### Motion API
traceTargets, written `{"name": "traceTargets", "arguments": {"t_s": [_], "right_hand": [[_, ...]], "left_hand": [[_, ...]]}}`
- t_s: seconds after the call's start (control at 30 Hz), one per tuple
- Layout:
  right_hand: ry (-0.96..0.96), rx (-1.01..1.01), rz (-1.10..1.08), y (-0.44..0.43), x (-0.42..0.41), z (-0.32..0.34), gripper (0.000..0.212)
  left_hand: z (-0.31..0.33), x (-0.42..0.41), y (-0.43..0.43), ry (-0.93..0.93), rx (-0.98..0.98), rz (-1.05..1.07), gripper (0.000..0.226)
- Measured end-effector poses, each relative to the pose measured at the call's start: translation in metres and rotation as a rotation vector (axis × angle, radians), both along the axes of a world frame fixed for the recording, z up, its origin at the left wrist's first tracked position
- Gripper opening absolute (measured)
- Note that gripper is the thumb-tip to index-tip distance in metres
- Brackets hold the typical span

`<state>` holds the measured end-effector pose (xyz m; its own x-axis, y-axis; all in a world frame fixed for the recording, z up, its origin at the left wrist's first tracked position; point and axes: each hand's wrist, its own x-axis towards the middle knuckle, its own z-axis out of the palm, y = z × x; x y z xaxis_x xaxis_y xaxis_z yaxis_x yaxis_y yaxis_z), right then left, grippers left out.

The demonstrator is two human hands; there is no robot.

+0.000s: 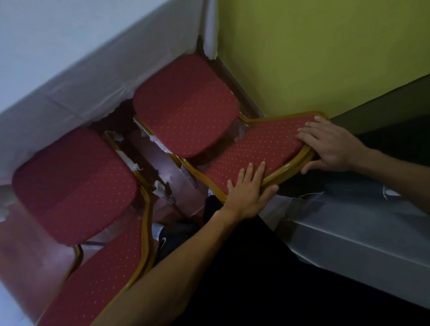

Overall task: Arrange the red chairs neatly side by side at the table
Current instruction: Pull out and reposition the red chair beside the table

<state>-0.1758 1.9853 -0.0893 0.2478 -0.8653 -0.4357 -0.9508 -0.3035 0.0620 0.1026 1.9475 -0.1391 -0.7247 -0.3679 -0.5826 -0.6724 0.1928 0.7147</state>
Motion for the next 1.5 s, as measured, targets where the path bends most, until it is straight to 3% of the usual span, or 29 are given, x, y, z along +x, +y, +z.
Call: {"name": "traceTargets", "arguments": {"t_s": [0.5,1.2,1.37,1.5], "right_hand": [[-0.080,-0.061,0.015,-0.014,0.023,-0.005,0.107],[-0.088,0.087,-0.099,-0.016,0.027,0.007,0.102],[-0.122,0.157,-0.083,-0.025,0.039,0.022,0.101],[-0.225,0.152,0.025,-0.037,0.101,0.017,0.099]], "left_hand": [[0.006,0.025,-0.012,-0.004,0.029,0.013,0.076],[0.002,0.029,-0.010,0.001,-0.071,-0.025,0.075],[0.002,0.054,-0.018,-0.021,-0.194,-0.099,0.076],[0.002,0.122,-0.029,-0.088,-0.301,-0.090,0.085]]}}
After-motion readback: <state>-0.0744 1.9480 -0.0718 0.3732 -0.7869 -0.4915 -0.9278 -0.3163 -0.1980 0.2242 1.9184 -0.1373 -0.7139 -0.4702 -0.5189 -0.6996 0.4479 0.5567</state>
